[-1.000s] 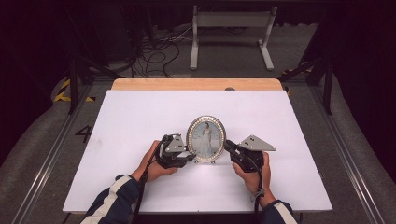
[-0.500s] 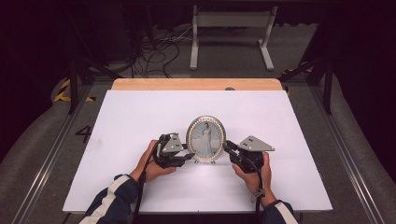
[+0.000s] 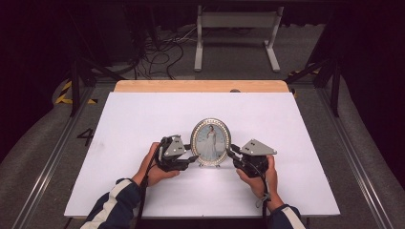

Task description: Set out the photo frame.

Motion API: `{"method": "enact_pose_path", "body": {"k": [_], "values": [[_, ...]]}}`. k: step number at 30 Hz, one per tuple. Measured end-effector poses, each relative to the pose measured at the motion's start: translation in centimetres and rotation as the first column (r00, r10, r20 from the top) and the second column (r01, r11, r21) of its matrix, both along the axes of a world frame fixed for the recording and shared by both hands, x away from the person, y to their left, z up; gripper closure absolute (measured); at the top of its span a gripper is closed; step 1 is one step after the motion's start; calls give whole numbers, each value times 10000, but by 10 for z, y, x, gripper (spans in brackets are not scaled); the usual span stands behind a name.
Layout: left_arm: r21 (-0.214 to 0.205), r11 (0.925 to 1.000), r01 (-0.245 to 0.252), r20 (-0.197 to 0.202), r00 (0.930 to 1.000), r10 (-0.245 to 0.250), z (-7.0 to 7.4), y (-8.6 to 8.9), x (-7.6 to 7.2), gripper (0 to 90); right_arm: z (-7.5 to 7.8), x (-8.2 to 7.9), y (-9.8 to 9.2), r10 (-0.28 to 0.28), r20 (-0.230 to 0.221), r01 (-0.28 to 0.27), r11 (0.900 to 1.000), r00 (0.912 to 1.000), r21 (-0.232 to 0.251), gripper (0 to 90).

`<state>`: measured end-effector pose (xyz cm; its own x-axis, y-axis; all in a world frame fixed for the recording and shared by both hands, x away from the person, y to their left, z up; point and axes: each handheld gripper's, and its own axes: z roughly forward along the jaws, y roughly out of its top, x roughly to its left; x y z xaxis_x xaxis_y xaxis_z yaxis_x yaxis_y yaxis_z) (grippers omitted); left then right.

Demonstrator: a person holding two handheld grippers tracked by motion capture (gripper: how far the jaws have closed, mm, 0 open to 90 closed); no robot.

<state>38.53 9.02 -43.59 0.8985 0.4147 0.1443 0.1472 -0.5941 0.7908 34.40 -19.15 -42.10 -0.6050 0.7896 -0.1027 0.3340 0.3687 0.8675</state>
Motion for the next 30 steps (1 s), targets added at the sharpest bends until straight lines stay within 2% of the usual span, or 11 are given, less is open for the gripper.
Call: {"method": "enact_pose_path", "body": {"k": [3,6,8,12,17,21,25,30], "values": [[132,9999,-110,77,9999,109,0,0,-1,470,0,0,1,168,-77,-171,9994,9998,-303,707],[269,9995,-178,158,9997,174,0,-1,-1,435,1,0,2,274,-140,-280,9989,9995,-389,682],[316,9994,-166,167,9997,161,0,-1,-2,377,1,-1,3,392,-171,-402,9971,9991,-641,652],[477,9987,-187,237,9996,175,0,0,-3,331,2,-2,4,482,-101,-489,9954,9988,-826,615],[552,9980,-320,260,9992,306,1,1,-3,262,4,-6,4,721,87,-707,9911,9974,-1129,512],[342,9985,-418,222,9989,411,1,2,-3,212,4,-6,4,846,93,-828,9890,9964,-1224,449],[641,9970,-426,131,9990,419,0,1,-3,152,4,-7,5,965,205,-926,9853,9951,-1438,367],[805,9954,-515,431,9979,482,1,1,-6,121,2,-6,5,819,159,-779,9820,9965,-1720,281]]}}
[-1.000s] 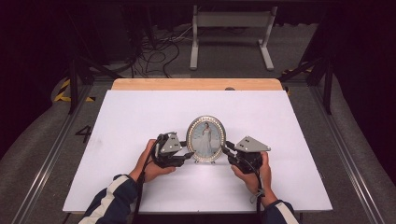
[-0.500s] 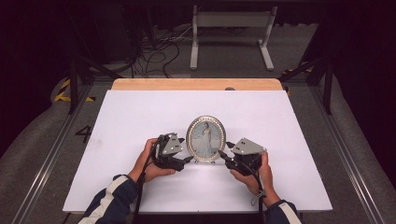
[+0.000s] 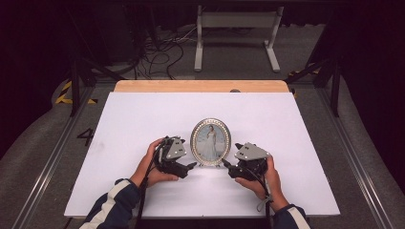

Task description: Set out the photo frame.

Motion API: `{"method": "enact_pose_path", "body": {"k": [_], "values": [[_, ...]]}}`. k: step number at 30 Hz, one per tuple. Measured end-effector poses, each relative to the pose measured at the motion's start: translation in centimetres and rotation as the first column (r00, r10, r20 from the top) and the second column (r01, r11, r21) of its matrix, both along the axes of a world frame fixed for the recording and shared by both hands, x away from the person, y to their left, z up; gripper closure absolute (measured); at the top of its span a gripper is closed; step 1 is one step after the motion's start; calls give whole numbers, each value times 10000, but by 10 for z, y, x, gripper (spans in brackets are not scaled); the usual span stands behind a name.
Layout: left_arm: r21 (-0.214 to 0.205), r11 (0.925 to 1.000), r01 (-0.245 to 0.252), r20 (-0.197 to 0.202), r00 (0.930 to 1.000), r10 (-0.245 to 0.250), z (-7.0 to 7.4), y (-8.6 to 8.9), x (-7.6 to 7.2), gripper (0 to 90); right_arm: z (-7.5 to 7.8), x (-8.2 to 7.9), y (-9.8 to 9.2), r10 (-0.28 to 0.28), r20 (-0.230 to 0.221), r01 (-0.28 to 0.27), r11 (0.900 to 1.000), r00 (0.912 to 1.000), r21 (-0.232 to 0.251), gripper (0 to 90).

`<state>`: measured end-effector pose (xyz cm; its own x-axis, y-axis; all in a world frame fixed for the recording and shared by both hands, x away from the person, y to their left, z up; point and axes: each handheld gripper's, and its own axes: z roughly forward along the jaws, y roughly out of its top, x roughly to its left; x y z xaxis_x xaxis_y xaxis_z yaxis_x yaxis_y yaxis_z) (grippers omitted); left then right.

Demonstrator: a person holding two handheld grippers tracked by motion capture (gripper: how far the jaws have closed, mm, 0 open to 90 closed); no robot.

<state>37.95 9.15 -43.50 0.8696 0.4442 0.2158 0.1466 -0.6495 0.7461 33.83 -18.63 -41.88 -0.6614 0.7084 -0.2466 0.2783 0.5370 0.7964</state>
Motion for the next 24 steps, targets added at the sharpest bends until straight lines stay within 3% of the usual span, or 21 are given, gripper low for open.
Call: {"method": "enact_pose_path", "body": {"k": [16,20,24], "values": [[134,9992,375,207,9991,-378,1,7,-6,68,-1,-2,-2,-4,97,8,9991,10000,-420,277],[422,9985,360,206,9991,-369,0,7,-6,69,0,-3,-3,87,113,-83,9992,9999,-386,250],[455,9986,274,218,9994,-284,0,7,-7,70,-2,-3,-2,-45,97,50,9985,9999,-541,214]]}}
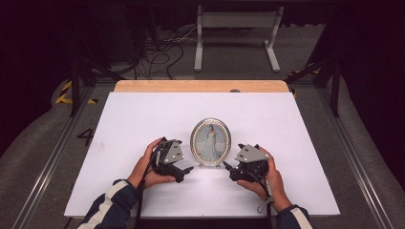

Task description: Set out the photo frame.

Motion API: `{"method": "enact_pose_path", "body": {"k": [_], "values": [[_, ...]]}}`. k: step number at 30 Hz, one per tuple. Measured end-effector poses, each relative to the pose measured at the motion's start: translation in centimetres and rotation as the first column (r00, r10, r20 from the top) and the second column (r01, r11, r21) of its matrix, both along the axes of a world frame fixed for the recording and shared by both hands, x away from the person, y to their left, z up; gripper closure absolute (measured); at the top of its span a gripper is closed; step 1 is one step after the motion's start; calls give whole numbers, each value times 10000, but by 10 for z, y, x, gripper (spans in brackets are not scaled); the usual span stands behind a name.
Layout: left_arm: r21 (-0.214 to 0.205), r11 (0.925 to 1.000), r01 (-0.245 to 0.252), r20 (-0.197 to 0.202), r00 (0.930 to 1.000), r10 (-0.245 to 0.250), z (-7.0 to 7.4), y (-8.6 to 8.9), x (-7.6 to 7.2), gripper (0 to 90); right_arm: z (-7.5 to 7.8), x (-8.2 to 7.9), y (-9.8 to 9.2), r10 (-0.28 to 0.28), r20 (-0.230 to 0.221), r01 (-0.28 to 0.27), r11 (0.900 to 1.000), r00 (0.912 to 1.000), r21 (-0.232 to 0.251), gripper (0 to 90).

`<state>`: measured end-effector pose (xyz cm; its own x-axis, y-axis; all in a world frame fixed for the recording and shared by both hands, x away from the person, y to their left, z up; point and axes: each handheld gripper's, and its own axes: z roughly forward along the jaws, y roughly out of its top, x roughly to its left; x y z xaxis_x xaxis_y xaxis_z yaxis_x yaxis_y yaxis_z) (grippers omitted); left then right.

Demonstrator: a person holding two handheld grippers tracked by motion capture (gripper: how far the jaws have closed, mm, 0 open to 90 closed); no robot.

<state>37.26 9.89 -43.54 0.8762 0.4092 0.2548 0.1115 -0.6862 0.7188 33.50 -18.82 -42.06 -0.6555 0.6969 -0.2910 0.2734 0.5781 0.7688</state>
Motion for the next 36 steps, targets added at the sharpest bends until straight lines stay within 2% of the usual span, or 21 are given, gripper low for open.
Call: {"method": "enact_pose_path", "body": {"k": [9,17,32,36], "values": [[188,9998,-95,91,9999,94,-3,10,-7,70,1,-2,-4,-90,39,90,10000,10000,27,184],[215,9995,-218,191,9996,214,-2,20,-15,69,0,-4,-18,-202,-53,202,9998,9998,60,137],[242,9975,-664,202,9976,660,-3,54,-29,68,-3,-10,-33,-506,22,507,9985,9987,-184,120],[189,9966,-804,198,9966,800,-4,63,-33,68,-4,-11,-38,-570,-4,570,9983,9984,-102,122]]}}
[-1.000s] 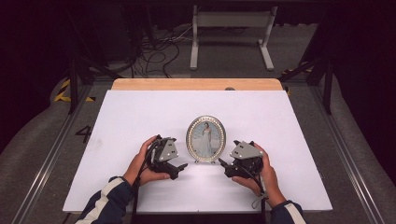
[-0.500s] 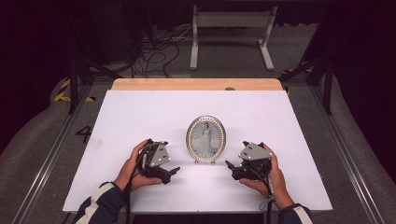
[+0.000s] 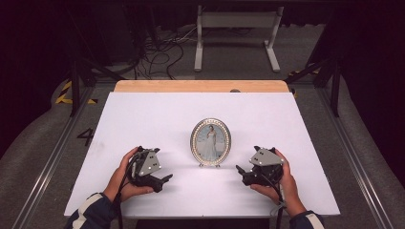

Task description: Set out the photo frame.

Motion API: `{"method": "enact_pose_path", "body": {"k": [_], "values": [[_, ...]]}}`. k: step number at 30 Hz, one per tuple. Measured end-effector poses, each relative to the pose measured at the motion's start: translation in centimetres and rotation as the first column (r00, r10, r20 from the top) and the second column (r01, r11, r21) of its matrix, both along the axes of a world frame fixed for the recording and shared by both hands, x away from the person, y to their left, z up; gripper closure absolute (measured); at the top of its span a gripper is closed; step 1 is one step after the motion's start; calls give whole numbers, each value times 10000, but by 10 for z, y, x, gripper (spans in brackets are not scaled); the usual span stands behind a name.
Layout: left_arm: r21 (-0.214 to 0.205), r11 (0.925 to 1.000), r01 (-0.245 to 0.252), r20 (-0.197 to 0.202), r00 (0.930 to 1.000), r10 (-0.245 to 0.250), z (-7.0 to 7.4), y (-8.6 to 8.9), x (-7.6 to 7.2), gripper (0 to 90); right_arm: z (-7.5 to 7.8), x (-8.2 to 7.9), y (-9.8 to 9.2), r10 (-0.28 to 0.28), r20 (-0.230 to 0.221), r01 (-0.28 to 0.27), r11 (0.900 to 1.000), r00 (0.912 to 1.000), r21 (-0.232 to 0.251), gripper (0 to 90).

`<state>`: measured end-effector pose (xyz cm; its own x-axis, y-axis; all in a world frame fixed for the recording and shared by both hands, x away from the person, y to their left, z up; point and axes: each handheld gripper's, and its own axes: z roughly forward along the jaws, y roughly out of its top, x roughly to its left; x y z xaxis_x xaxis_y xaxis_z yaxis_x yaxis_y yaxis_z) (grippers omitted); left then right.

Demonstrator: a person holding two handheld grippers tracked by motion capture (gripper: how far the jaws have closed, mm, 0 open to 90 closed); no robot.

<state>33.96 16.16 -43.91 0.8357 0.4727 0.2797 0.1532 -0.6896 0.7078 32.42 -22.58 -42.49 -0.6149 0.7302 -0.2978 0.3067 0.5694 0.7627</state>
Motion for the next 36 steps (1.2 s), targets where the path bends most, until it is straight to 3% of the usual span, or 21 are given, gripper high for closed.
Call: {"method": "enact_pose_path", "body": {"k": [19,24,36], "values": [[-496,9968,-632,26,9980,634,-2,44,-19,68,-2,-9,-20,-254,186,248,9991,9995,334,131],[-829,9930,-844,-43,9964,843,-3,56,-23,69,-3,-11,-25,-323,216,315,9988,9992,381,138],[-1069,9864,-1249,-181,9922,1237,-8,78,-28,69,-7,-20,-43,-632,296,617,9969,9976,485,139]]}}
